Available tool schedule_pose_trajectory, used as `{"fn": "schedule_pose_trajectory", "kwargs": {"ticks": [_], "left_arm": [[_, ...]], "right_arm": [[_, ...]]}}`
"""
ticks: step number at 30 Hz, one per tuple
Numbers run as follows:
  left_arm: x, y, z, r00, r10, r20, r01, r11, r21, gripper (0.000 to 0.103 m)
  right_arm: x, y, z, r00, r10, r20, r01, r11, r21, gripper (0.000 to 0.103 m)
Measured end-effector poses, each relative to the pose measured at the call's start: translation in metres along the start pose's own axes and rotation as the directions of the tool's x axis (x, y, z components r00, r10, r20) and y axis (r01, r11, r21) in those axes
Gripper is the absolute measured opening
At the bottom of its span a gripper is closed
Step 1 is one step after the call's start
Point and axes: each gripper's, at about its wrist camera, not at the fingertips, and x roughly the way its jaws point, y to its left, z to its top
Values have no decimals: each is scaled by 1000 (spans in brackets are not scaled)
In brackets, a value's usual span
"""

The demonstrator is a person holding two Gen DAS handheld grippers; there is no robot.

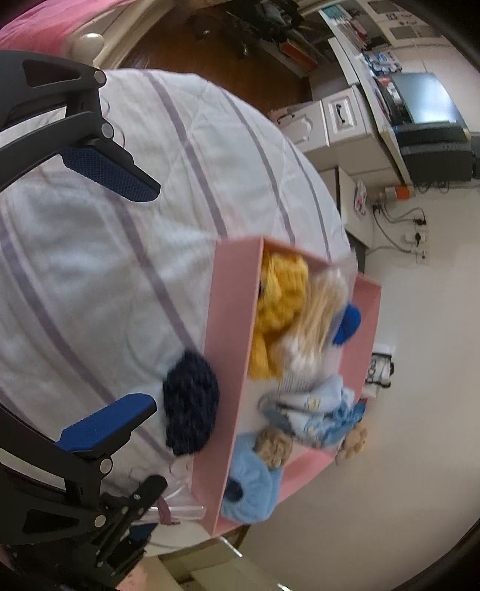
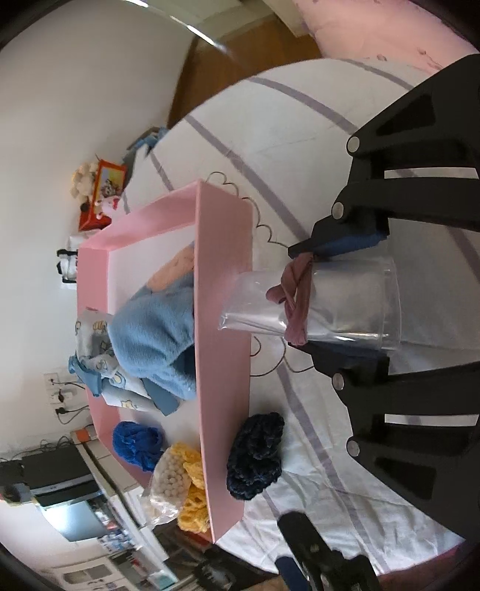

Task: Organize soft objects
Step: 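Grasp the dark navy knitted scrunchie with left tool while right tool holds the bag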

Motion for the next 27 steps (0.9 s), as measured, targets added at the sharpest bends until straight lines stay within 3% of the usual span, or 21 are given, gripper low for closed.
{"fn": "schedule_pose_trajectory", "kwargs": {"ticks": [5,9,12,14,17,19,20,22,23,24,25,27], "left_arm": [[3,-19,5,999,-28,-17,28,1000,9,103],[7,-38,8,1000,10,-11,-9,1000,29,103],[15,-57,12,999,40,-7,-39,997,71,103],[20,-65,14,998,60,-6,-59,995,79,103],[29,-74,16,998,55,2,-55,995,83,103],[40,-77,17,999,44,-9,-43,994,103,87],[47,-79,17,998,33,-44,-27,993,116,65],[51,-77,17,998,-2,-56,9,994,112,58],[50,-77,16,999,-6,-43,11,994,112,45],[47,-77,15,999,-20,-37,24,993,113,36],[46,-77,14,999,-27,-37,31,993,112,34],[45,-75,11,999,-37,-33,40,993,110,27]], "right_arm": [[-6,-12,-1,1000,-19,2,19,1000,7,36],[-5,-22,-2,999,-44,1,44,999,-9,38],[0,-25,-1,999,-32,18,32,999,-7,53],[2,-25,0,1000,-21,21,21,1000,-8,74],[9,-23,3,1000,6,12,-5,1000,-19,89],[13,-17,5,1000,0,5,0,999,-34,92],[14,-14,6,1000,-14,4,14,999,-42,89],[12,-12,4,1000,-13,15,14,999,-46,80],[10,-14,4,1000,-13,23,14,999,-36,65],[8,-16,4,999,-16,33,16,1000,-15,57],[7,-19,4,999,-23,37,23,1000,-1,46],[6,-21,3,999,-21,38,21,1000,12,40]]}}
